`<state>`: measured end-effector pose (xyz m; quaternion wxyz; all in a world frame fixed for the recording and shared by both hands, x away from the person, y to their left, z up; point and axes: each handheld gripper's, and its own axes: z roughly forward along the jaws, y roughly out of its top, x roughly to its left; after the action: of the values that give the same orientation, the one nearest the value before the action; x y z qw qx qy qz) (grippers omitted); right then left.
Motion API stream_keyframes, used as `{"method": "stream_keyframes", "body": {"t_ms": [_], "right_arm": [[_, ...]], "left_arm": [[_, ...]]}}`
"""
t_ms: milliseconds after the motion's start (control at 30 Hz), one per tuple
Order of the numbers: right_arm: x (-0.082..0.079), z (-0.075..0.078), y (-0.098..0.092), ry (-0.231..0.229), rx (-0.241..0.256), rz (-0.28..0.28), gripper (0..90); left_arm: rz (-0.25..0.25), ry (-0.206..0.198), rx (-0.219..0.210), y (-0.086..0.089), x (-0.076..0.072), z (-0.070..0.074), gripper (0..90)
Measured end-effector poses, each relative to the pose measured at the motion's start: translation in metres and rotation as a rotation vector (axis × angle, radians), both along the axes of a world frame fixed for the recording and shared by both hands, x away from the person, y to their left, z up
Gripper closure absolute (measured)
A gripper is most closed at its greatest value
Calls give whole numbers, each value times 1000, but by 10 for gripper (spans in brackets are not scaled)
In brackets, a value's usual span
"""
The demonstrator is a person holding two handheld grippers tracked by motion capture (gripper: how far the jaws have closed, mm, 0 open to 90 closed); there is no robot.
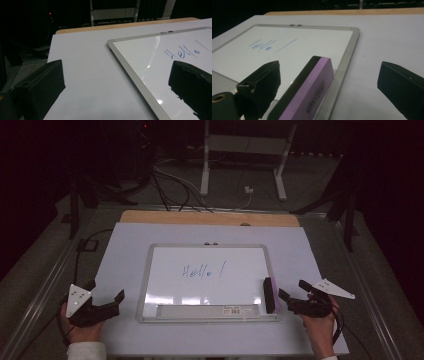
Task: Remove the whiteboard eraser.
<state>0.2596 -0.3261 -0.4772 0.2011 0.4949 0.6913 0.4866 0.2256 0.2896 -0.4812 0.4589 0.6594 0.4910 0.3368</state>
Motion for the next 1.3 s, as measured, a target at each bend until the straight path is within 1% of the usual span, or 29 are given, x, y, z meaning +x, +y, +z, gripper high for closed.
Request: {"method": "stream_keyframes", "body": {"t_ms": [167, 233, 267, 300, 333, 400, 467, 500, 533, 633, 767, 800, 1033, 1100, 1167, 1200, 1300], "right_arm": [[4, -4, 5, 48, -8, 8, 57], [6, -6, 6, 74, -18, 5, 63], [7, -8, 7, 108, -22, -4, 76], [7, -8, 7, 108, -22, -4, 76], [8, -9, 8, 126, -24, -8, 77], [9, -10, 8, 147, -16, 1, 115], [9, -11, 9, 162, -16, 12, 133], [9, -12, 10, 173, -15, 21, 159], [9, -12, 10, 173, -15, 21, 159], [10, -15, 11, 203, -4, 29, 195], [11, -15, 12, 222, 20, 48, 277], [11, -16, 12, 231, 31, 60, 306], [13, -17, 16, 255, 44, 70, 302], [15, -18, 22, 265, 41, 87, 297], [16, -18, 25, 267, 38, 88, 296], [17, -18, 29, 275, 36, 94, 290], [19, -19, 32, 289, 41, 98, 285]], "left_arm": [[3, 4, 8, -1, 0, -1, 12], [4, 5, 14, -1, 0, -1, 13], [4, 4, 15, -1, 1, -1, 13], [4, 4, 16, -2, 1, -1, 13], [3, 5, 18, -2, 1, -1, 13], [2, 4, 20, -2, 1, -2, 12], [2, 3, 20, -2, 1, -2, 12], [1, 3, 21, -2, 1, -2, 12], [0, 3, 23, -2, 1, -1, 12], [-1, 3, 27, -2, 0, -2, 12], [-2, 4, 28, -3, 1, -2, 12], [-3, 3, 29, -3, 1, -2, 12], [-5, 3, 38, -4, 1, -2, 13], [-5, 4, 41, -5, 1, -2, 12], [-4, 3, 43, -5, 1, -2, 12], [-4, 2, 44, -5, 0, -2, 12], [-2, 0, 42, -4, 0, -2, 12]]}}
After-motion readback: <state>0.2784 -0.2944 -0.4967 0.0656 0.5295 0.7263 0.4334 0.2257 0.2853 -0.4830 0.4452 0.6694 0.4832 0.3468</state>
